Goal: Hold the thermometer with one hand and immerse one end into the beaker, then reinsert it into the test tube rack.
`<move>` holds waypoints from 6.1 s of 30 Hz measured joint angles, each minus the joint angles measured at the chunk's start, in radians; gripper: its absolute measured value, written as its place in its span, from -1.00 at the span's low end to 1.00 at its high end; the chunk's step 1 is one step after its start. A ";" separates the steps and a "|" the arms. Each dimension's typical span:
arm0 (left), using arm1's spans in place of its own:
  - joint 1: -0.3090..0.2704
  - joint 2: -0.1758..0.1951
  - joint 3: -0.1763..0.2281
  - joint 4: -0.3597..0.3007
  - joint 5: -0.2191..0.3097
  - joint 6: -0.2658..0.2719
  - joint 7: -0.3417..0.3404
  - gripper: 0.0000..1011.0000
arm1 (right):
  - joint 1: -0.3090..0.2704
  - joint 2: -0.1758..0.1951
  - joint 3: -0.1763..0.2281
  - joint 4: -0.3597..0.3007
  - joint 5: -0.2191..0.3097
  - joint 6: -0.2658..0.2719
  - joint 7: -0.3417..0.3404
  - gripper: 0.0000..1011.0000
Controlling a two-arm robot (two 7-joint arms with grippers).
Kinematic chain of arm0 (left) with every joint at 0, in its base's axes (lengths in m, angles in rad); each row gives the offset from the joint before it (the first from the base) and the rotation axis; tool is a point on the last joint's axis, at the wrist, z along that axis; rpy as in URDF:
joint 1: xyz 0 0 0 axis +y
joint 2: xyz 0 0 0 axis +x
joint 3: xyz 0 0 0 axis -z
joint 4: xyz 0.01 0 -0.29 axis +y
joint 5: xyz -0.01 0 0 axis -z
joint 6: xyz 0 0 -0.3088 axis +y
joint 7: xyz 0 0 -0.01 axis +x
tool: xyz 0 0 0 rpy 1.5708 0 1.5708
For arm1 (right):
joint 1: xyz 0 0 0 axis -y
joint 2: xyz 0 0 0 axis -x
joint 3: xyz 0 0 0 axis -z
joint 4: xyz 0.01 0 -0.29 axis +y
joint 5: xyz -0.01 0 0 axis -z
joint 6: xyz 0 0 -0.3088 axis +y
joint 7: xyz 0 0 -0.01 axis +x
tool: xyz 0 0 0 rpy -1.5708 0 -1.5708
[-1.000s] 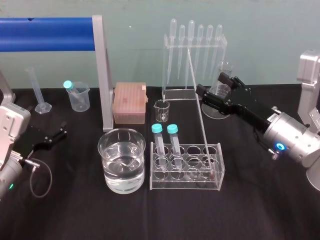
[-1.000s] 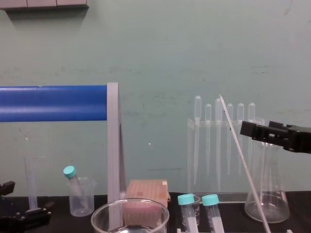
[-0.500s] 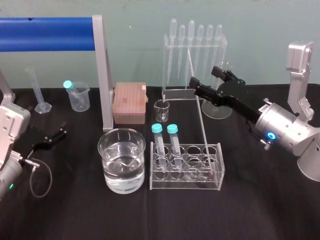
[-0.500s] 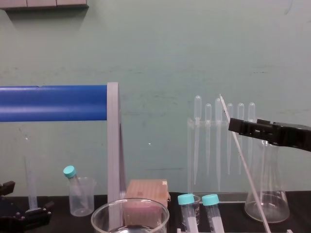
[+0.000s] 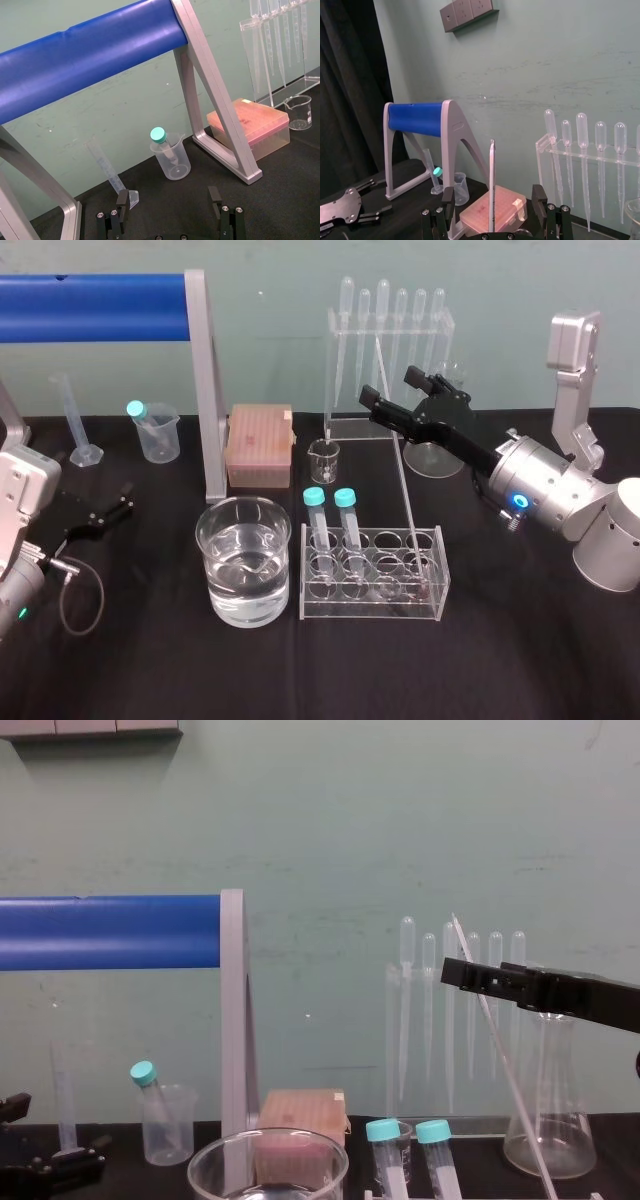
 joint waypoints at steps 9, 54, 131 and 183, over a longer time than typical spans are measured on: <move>0.000 0.000 0.000 0.000 0.000 0.000 0.000 0.99 | 0.011 -0.011 -0.003 -0.007 0.000 0.009 -0.018 0.98; 0.000 0.000 0.000 0.000 0.000 0.000 0.000 0.99 | 0.031 -0.005 -0.025 0.001 -0.015 0.062 -0.041 0.98; 0.000 0.000 0.000 0.000 0.000 0.000 0.000 0.99 | 0.030 -0.003 -0.027 0.002 -0.008 0.077 -0.041 -0.89; 0.000 0.000 0.000 0.000 0.000 0.000 0.000 0.99 | 0.002 0.032 0.024 -0.121 0.073 -0.050 0.023 -0.89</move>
